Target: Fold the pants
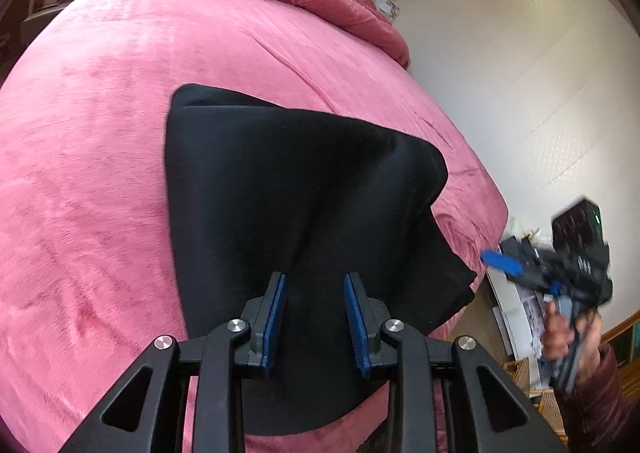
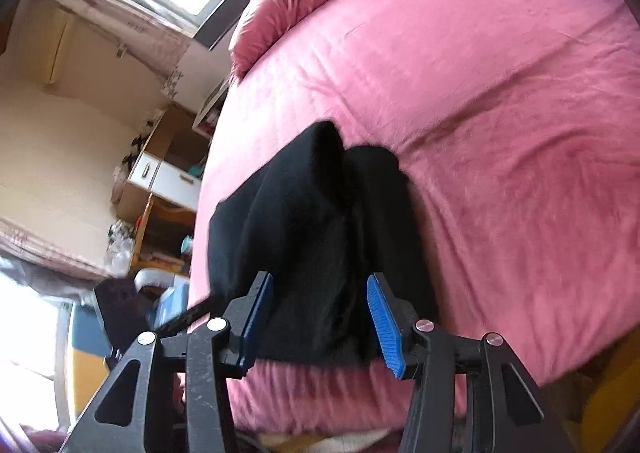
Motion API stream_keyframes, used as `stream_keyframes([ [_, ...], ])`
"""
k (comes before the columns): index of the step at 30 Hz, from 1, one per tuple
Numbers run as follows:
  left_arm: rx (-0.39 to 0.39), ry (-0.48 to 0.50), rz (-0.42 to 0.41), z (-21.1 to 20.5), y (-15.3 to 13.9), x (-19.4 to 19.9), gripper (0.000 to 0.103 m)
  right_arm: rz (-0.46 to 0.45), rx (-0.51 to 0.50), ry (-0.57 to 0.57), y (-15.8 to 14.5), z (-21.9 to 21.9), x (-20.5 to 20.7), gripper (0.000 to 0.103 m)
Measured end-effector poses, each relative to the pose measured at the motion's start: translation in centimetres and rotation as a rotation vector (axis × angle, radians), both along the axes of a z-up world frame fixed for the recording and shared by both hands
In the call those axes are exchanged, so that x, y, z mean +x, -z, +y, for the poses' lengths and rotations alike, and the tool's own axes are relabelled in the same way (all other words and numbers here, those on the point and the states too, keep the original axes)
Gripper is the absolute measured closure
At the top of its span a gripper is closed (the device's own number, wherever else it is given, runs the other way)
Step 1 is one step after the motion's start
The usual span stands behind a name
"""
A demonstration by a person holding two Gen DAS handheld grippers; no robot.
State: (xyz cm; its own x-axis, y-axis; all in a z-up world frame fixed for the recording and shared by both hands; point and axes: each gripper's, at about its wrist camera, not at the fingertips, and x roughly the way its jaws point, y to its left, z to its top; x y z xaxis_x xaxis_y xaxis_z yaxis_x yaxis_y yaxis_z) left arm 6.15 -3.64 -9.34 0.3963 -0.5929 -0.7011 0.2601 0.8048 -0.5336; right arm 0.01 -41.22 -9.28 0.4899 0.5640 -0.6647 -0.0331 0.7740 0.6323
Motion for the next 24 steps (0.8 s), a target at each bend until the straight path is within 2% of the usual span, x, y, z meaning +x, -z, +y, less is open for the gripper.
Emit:
stream_keyframes([
  [5, 0.009, -0.038, -0.029, 1.4, -0.9, -1.3, 0.073, 0.045, 0.046, -0.021, 1.7, 0.1, -2.1, 0.053],
  [11, 0.036, -0.074, -0.045, 3.5, -1.6, -2.3, 0.073, 0.099, 0.027, 0.034, 4.0, 1.9, -0.5, 0.053],
  [12, 0.038, -0.077, -0.039, 3.6, -1.6, -2.4, 0.073, 0.102, 0.016, 0.045, 4.4, 2.1, -0.3, 0.06],
  [13, 0.041, -0.08, -0.034, 3.8, -1.3, -2.3, 0.073, 0.103, -0.001, 0.051, 4.4, 2.2, -0.1, 0.074],
  [15, 0.046, -0.08, -0.025, 3.9, -1.3, -2.4, 0.073, 0.107, -0.063, 0.06, 4.4, 2.4, 0.1, 0.093],
  [21, 0.073, -0.04, -0.035, 2.8, -1.4, -2.2, 0.073, 0.057, -0.092, 0.021, 2.6, 2.3, -1.9, 0.094],
  [24, 0.106, -0.009, -0.021, 2.0, -1.0, -2.0, 0.073, 0.072, -0.146, 0.009, 2.8, 2.3, -2.6, 0.095],
])
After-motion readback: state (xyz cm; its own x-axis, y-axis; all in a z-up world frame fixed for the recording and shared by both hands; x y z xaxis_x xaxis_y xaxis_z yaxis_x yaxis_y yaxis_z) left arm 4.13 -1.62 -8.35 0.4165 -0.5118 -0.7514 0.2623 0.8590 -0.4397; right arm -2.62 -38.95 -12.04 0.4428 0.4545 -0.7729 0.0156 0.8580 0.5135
